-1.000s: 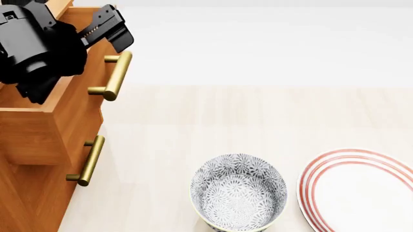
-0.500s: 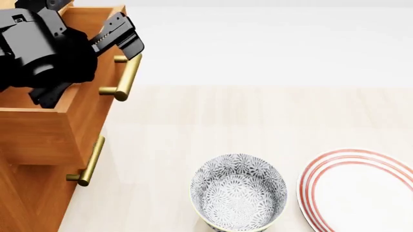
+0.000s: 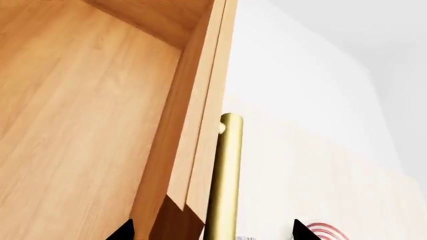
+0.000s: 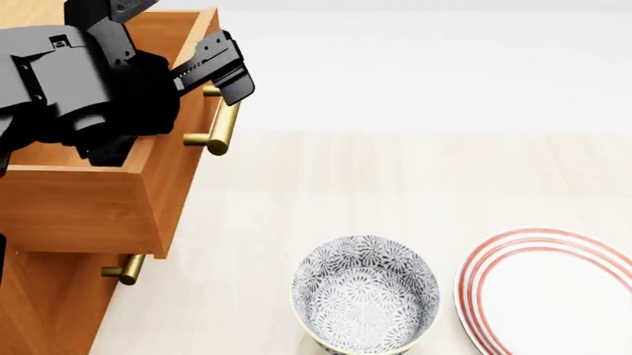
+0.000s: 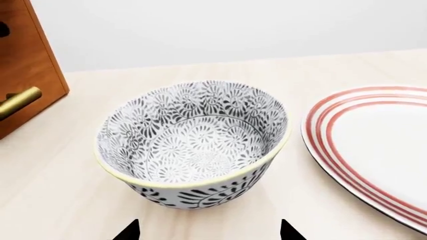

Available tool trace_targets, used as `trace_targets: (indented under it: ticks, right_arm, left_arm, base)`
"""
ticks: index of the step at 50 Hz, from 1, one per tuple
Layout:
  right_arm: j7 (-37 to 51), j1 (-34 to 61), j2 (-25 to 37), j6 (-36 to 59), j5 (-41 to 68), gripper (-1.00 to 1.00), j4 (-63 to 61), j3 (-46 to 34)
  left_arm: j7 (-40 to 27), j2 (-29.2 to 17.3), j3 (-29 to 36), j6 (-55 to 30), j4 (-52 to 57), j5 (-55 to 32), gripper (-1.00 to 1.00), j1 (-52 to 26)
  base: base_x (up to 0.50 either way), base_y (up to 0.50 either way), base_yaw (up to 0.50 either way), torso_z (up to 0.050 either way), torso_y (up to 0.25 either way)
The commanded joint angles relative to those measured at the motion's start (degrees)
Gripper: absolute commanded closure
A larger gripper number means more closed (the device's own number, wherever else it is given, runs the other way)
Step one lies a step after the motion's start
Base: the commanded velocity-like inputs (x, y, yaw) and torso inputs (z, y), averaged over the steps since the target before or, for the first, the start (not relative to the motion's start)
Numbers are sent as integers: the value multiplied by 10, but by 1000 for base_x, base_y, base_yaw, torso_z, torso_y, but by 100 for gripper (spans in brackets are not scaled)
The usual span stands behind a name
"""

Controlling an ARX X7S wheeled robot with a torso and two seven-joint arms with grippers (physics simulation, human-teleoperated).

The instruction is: Open the top drawer of the cabinet.

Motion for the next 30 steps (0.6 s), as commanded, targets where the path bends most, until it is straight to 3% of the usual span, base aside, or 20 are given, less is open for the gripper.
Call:
trace_targets:
  ticks: [1, 30]
  right_arm:
    - [-16, 2, -10, -9, -7, -100, 11, 13]
    - [-18, 2, -4, -12, -1, -100, 11, 11]
  left_arm:
    - [31, 17, 40, 18, 17, -63, -100, 4]
    - [46, 16, 242, 89, 15, -262, -100, -21]
  base:
    - [0, 0, 0, 0, 0]
    - [0, 0, 0, 0, 0]
